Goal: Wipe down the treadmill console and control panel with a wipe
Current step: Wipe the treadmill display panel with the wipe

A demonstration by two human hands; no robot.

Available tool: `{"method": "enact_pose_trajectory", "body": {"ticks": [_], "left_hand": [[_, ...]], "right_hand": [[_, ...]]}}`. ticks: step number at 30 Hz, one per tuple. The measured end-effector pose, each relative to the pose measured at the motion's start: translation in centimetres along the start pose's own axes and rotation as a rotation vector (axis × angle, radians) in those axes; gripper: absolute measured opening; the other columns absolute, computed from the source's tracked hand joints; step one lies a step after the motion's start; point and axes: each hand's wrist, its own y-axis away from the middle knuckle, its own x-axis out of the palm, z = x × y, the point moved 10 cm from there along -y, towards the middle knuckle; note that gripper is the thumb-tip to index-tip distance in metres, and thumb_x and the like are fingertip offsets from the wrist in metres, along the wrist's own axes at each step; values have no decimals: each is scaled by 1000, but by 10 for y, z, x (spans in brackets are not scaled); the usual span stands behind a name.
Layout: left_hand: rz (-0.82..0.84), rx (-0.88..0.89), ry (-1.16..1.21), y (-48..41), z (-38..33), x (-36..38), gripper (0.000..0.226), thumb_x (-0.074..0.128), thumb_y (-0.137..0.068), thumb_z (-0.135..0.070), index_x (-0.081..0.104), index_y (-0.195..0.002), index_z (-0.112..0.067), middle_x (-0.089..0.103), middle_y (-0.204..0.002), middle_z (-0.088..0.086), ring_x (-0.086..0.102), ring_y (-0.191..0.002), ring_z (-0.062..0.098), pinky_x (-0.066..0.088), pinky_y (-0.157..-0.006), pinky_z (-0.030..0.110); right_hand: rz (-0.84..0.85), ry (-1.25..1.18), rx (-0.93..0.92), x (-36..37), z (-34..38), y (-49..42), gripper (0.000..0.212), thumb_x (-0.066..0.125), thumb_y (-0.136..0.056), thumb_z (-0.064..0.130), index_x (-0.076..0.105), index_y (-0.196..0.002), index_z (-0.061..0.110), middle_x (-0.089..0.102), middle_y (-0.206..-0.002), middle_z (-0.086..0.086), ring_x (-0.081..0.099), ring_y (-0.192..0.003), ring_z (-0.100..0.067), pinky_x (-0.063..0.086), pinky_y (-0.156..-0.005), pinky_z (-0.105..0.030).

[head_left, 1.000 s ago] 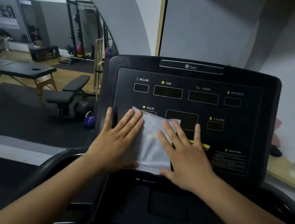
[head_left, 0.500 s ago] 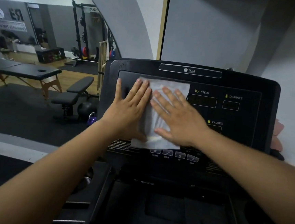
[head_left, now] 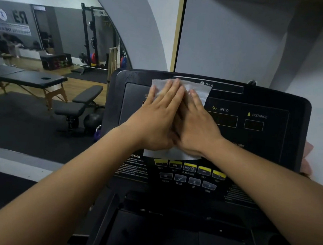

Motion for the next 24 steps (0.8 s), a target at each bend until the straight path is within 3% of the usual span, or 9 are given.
{"method": "enact_pose_trajectory", "body": {"ticks": [3, 7, 14, 18, 20, 24], "left_hand": [[-194, 55, 83, 8, -15, -7, 92, 47, -81, -35, 5, -156, -3, 0, -165, 16, -8, -153, 27, -1, -123, 54], [-270, 38, 202, 35, -19, 31, 73, 38, -99, -34, 9, -154, 6, 2, -164, 22, -2, -153, 30, 11, -123, 52], [-178, 113, 90, 83, -64, 81, 78, 31, -102, -49, 13, -152, 8, 5, -162, 27, 2, -152, 39, 14, -122, 53], [-200, 173, 26, 62, -57, 71, 84, 30, -100, -56, 15, -152, 7, 7, -162, 26, 5, -152, 38, 12, -123, 50], [-226, 175, -7, 30, -46, 55, 86, 28, -99, -58, 12, -153, 7, 7, -161, 26, 5, -152, 37, 12, -123, 49], [-275, 182, -71, -35, -31, 13, 91, 28, -98, -62, 11, -152, 9, 8, -161, 29, 7, -151, 38, 12, -123, 50]], "right_hand": [[59, 118, -22, 9, 0, 1, 80, 19, -92, 53, -4, -155, 8, -5, -162, -22, -14, -148, -38, -1, -119, -53], [21, 24, 42, 12, 5, 17, 84, 33, -89, 48, -1, -155, 8, -9, -162, -19, -13, -149, -35, 1, -120, -51], [6, -71, 2, 38, 42, 90, 84, 44, -90, 53, 15, -154, 5, 5, -162, -19, -1, -150, -36, 8, -121, -54], [-48, -46, -5, 32, 21, 80, 81, 40, -88, 55, 29, -148, 2, 24, -157, -23, 15, -147, -38, 9, -120, -52], [-52, -15, 19, 24, -13, 59, 82, 34, -87, 58, 31, -148, 3, 21, -159, -22, 15, -147, -37, 7, -120, -51], [-8, 62, 90, 1, -75, 26, 84, 20, -91, 62, 10, -154, 7, 1, -163, -18, -1, -150, -34, 1, -121, -48]]}}
